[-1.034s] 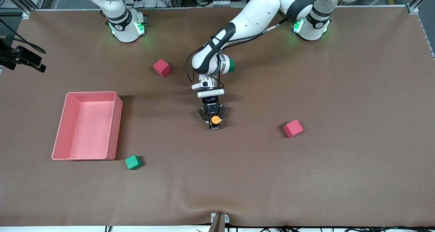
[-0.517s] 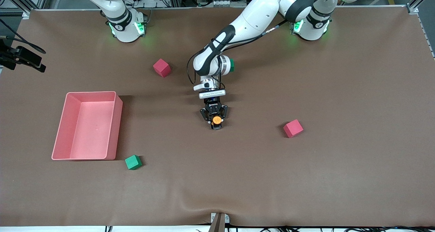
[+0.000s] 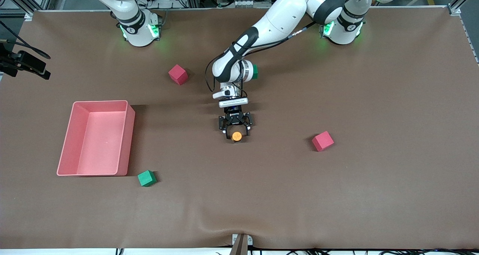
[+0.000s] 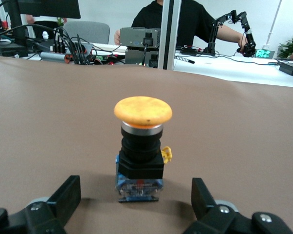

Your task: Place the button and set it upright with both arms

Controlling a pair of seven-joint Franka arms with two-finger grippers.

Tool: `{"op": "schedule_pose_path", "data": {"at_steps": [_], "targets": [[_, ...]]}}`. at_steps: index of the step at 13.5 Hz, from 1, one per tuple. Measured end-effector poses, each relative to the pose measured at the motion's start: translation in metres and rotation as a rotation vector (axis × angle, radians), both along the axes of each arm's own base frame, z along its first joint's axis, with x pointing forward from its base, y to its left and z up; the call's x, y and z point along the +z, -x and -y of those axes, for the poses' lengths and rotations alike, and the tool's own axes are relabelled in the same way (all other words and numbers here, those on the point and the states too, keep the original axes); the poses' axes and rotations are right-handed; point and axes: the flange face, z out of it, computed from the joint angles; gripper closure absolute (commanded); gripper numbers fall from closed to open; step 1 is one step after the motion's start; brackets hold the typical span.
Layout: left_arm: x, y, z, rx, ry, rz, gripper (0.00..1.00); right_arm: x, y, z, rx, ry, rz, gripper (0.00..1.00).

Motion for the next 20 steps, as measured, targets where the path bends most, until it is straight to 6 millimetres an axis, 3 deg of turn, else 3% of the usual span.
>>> {"op": "schedule_pose_path", "data": {"at_steps": [4, 6, 9, 13, 16, 18, 20], "targets": [[0.022, 0.027, 0.029, 0.115, 0.112, -0.098, 0.00, 0.000, 0.000, 0.000, 0.000, 0.000, 0.000, 0.00], [0.047, 0.050, 0.051, 0.180, 0.198, -0.188, 0.00, 0.000, 0.000, 0.000, 0.000, 0.000, 0.000, 0.00], [0.107, 0.069, 0.074, 0.315, 0.343, -0.325, 0.00, 0.000, 0.000, 0.000, 0.001, 0.000, 0.000, 0.00], [0.210, 0.073, 0.086, 0.431, 0.487, -0.500, 0.00, 0.000, 0.000, 0.000, 0.001, 0.000, 0.000, 0.00], [0.305, 0.050, 0.074, 0.496, 0.621, -0.577, 0.00, 0.000, 0.000, 0.000, 0.000, 0.000, 0.000, 0.00], [0.373, 0.016, 0.043, 0.506, 0.654, -0.616, 0.00, 0.000, 0.000, 0.000, 0.000, 0.000, 0.000, 0.00], [0.421, -0.023, 0.004, 0.508, 0.650, -0.671, 0.00, 0.000, 0.000, 0.000, 0.000, 0.000, 0.000, 0.00]]}}
